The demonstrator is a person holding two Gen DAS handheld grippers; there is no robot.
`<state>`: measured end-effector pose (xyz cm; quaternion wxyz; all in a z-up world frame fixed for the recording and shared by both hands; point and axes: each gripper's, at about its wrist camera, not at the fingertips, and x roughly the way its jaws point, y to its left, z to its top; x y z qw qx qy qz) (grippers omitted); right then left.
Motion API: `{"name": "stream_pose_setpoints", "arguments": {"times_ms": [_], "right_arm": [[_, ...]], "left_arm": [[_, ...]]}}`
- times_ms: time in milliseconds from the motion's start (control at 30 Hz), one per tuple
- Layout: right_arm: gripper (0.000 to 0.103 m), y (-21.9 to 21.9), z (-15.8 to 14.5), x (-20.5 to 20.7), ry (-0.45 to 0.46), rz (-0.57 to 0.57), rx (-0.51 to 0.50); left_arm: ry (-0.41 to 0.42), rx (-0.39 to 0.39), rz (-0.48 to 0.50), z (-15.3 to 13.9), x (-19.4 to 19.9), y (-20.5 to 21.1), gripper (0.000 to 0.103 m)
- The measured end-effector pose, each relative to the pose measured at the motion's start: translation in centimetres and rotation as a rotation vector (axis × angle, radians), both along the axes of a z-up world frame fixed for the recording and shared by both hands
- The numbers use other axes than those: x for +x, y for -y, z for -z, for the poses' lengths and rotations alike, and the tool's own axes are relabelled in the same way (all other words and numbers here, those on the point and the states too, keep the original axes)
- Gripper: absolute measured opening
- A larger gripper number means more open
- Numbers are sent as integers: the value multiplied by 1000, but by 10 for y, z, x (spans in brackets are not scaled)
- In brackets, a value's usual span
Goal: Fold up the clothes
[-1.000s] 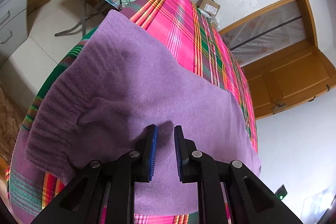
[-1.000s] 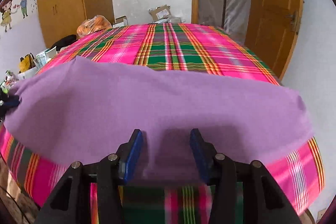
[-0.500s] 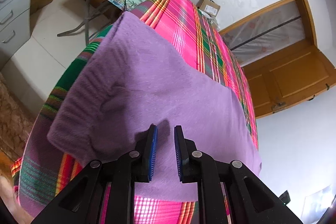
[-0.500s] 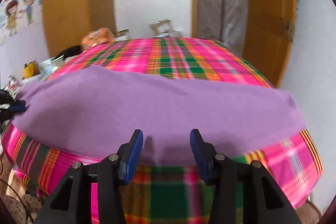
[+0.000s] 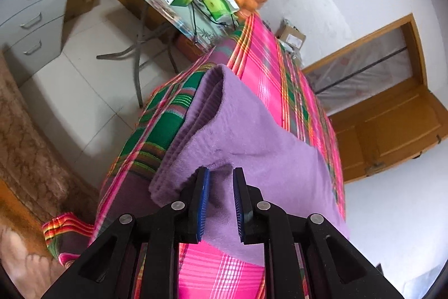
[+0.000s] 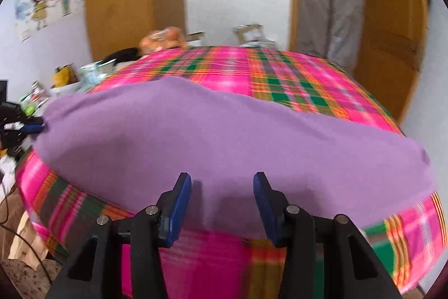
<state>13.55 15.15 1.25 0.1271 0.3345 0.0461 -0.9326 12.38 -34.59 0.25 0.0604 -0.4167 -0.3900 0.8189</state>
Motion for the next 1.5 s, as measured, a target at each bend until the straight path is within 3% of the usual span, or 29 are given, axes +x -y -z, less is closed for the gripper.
{"name": "stream_pose_setpoints", "arguments": {"times_ms": [267, 400, 533, 867, 1200, 1333, 1400, 1500], "right_arm": [[47, 91, 4, -13, 42, -275, 15], [47, 136, 3, -12, 38, -407, 27], [47, 172, 0, -5, 28, -522, 13], [47, 264, 4, -4, 88, -747, -23], [51, 321, 17, -6, 116, -754, 96], [51, 337, 21, -9, 78, -736, 201], [51, 338, 21, -11, 79, -737, 204], [36, 333, 19, -16, 80, -731, 186]], "left_arm": [[-17, 38, -32, -1, 2, 14, 17], [-15, -25, -87, -7, 6, 23, 17], [39, -88, -140, -3, 10, 33, 25], [74, 32, -173, 13, 22, 59, 27], [90, 52, -184, 14, 25, 69, 27], [89, 67, -163, 14, 19, 66, 27], [90, 76, -150, 15, 15, 65, 27], [84, 126, -125, 16, 9, 66, 31]]}}
